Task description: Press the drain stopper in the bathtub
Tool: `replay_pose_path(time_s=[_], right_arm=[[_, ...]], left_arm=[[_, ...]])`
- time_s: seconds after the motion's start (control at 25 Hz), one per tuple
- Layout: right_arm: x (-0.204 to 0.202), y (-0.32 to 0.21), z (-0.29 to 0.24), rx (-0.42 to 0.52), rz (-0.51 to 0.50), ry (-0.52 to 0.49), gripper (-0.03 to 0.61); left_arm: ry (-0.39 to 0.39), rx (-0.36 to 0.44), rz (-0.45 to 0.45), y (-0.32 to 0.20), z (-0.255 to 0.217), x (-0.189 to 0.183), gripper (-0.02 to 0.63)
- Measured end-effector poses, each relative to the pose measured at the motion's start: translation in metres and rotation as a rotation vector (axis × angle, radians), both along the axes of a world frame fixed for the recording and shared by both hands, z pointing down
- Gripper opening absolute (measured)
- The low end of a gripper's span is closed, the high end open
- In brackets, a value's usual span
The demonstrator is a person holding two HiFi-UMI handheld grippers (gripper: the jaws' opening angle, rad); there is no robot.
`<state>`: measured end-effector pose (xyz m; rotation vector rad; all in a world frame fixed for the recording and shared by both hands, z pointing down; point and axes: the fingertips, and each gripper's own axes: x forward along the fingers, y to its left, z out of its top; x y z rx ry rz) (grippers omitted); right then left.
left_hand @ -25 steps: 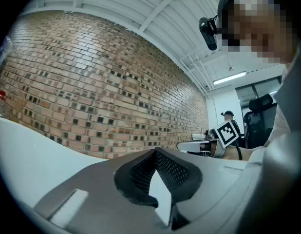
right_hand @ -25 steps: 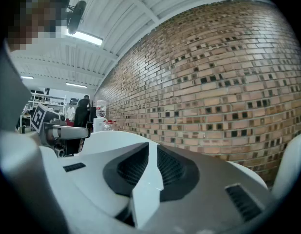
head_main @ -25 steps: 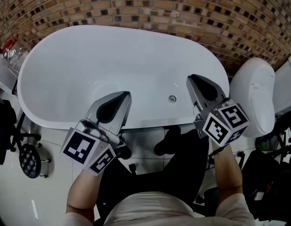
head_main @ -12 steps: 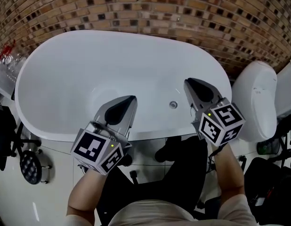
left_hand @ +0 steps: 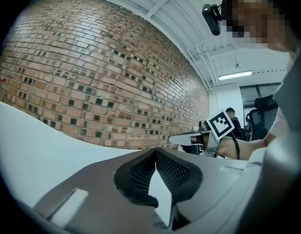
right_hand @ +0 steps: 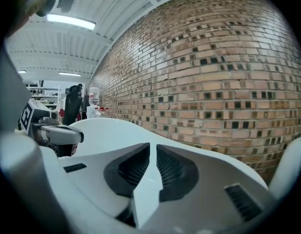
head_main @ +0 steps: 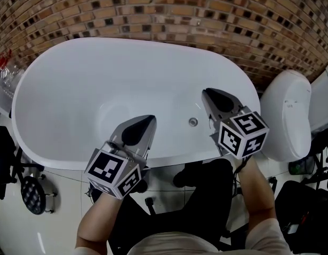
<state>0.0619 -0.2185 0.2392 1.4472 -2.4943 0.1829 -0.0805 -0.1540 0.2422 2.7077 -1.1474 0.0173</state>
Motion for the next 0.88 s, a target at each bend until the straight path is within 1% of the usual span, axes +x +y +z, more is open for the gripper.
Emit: replay_pose_path(time_s=[0.4, 0.68, 0.88], right_arm=[[0.002, -0.027, 0.029, -0.068, -0.002, 0.025, 0.031], [0.004, -0.044, 0.038, -0.083, -0.003, 0.036, 0.031], [0.007, -0.056, 0.043, -0.091, 0.005, 0.045, 0.031]], left_arm=[[-0.025, -0.045, 0.042, -0.018, 0.02, 0.013, 0.005], [-0.031, -0.064, 0.055, -0.029, 0.032, 0.025, 0.005], [-0.041, -0.077, 0.048, -0.037, 0.039, 0.026, 0.005]])
